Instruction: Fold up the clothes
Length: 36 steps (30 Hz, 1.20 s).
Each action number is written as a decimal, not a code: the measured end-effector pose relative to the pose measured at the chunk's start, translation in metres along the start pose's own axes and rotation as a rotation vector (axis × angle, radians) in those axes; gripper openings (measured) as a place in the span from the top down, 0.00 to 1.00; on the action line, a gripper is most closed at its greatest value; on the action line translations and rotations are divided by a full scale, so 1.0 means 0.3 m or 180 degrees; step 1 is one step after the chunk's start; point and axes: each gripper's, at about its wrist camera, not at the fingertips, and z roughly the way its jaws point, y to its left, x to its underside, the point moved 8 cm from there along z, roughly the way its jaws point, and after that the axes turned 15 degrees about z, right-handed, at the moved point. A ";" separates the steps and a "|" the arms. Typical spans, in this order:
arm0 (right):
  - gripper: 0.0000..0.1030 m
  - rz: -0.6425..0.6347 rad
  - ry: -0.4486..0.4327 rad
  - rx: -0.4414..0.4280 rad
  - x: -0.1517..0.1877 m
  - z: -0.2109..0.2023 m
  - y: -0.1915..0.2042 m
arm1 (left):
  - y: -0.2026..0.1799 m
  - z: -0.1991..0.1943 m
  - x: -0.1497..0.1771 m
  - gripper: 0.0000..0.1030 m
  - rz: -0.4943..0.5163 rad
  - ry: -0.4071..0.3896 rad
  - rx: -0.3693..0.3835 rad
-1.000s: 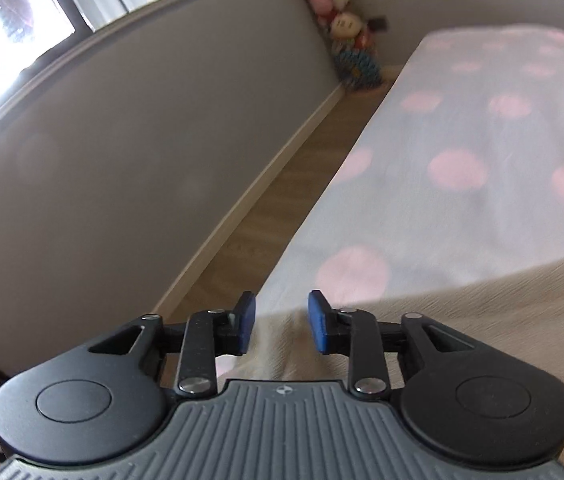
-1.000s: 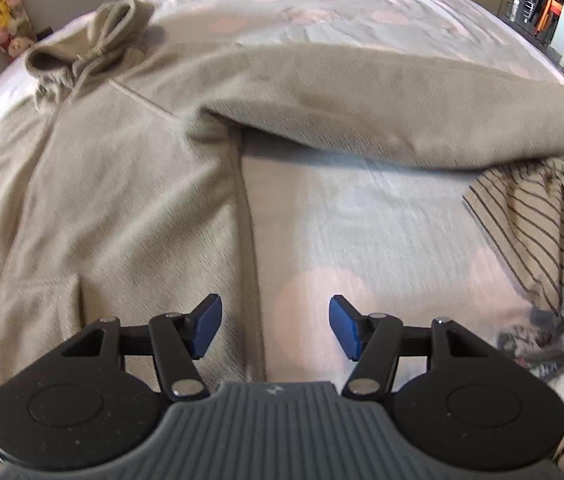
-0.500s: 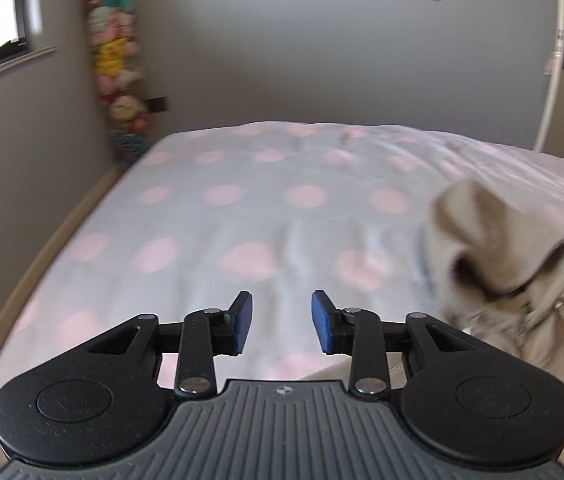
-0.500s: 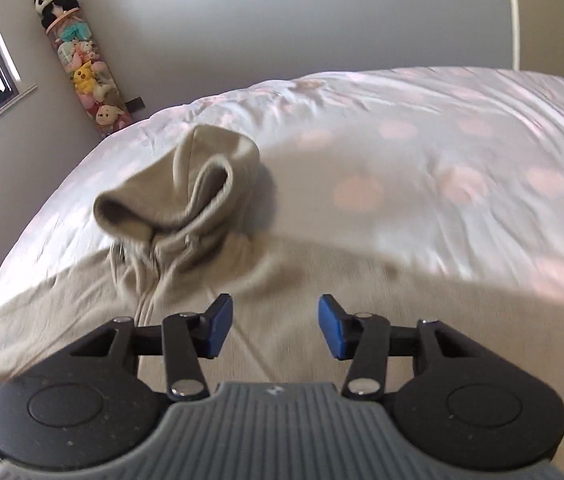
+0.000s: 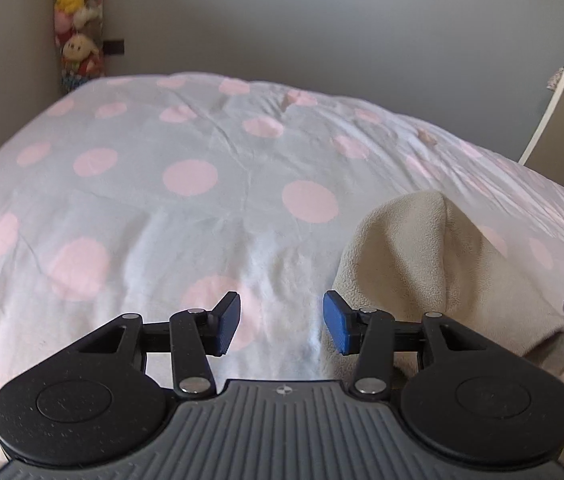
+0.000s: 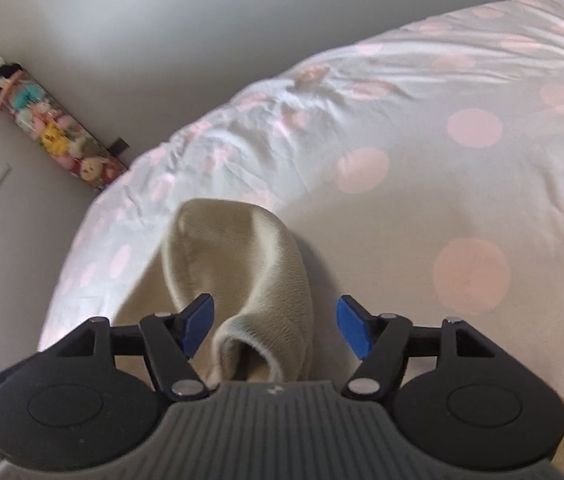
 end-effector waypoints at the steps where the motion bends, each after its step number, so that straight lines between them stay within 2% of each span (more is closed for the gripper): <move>1: 0.32 0.0038 0.0037 0.0019 0.000 0.025 -0.014 | -0.001 0.017 0.005 0.58 -0.0042 0.0049 0.0001; 2: 0.33 0.0101 0.0073 0.0014 0.000 0.049 -0.029 | -0.009 0.034 0.016 0.58 -0.0032 0.0113 0.0004; 4: 0.45 0.0188 0.0147 -0.0006 0.009 0.079 -0.059 | -0.024 0.066 0.041 0.59 0.0027 0.0228 0.0003; 7: 0.64 0.0140 0.0230 0.0066 0.032 0.111 -0.106 | -0.029 0.112 0.095 0.74 0.0135 0.0409 -0.0041; 10: 0.68 -0.0016 0.0260 0.0131 0.067 0.121 -0.144 | -0.027 0.165 0.181 0.87 0.0234 0.0681 -0.0062; 13: 0.70 -0.0303 0.0144 0.0065 0.094 0.076 -0.119 | -0.032 0.163 0.207 0.88 0.0348 0.0615 -0.0112; 14: 0.72 -0.0399 0.0105 0.0043 0.103 0.061 -0.110 | -0.034 0.160 0.203 0.94 0.0366 0.0626 -0.0120; 15: 0.80 -0.0495 0.0067 0.0021 0.112 0.046 -0.102 | -0.041 0.153 0.195 0.99 0.0442 0.0620 -0.0131; 16: 0.83 -0.0590 0.0028 -0.0001 0.122 0.031 -0.093 | -0.048 0.145 0.186 1.00 0.0520 0.0613 -0.0141; 21: 0.88 -0.1069 -0.0167 -0.0112 0.168 -0.046 -0.048 | -0.077 0.066 0.166 1.00 0.0770 0.0370 -0.0106; 25: 0.89 -0.1451 -0.0323 -0.0201 0.207 -0.108 -0.011 | -0.118 -0.024 0.203 1.00 0.1305 0.0152 -0.0128; 27: 0.89 -0.1649 -0.0337 -0.0251 0.265 -0.147 -0.024 | -0.128 -0.047 0.243 1.00 0.1503 0.0189 -0.0114; 31: 0.89 -0.1851 -0.0218 -0.0065 0.359 -0.135 -0.100 | -0.087 -0.071 0.274 1.00 0.1381 0.0209 -0.0051; 34: 0.89 -0.1607 -0.0205 -0.0031 0.340 -0.115 -0.130 | -0.049 -0.111 0.220 0.98 0.1083 0.0053 -0.0003; 35: 0.89 -0.1530 -0.0212 -0.0025 0.327 -0.111 -0.131 | -0.044 -0.117 0.197 0.92 0.1013 0.0028 -0.0007; 36: 0.85 -0.1477 -0.0210 -0.0012 0.318 -0.113 -0.128 | -0.040 -0.131 0.176 0.78 0.0940 -0.0002 0.0036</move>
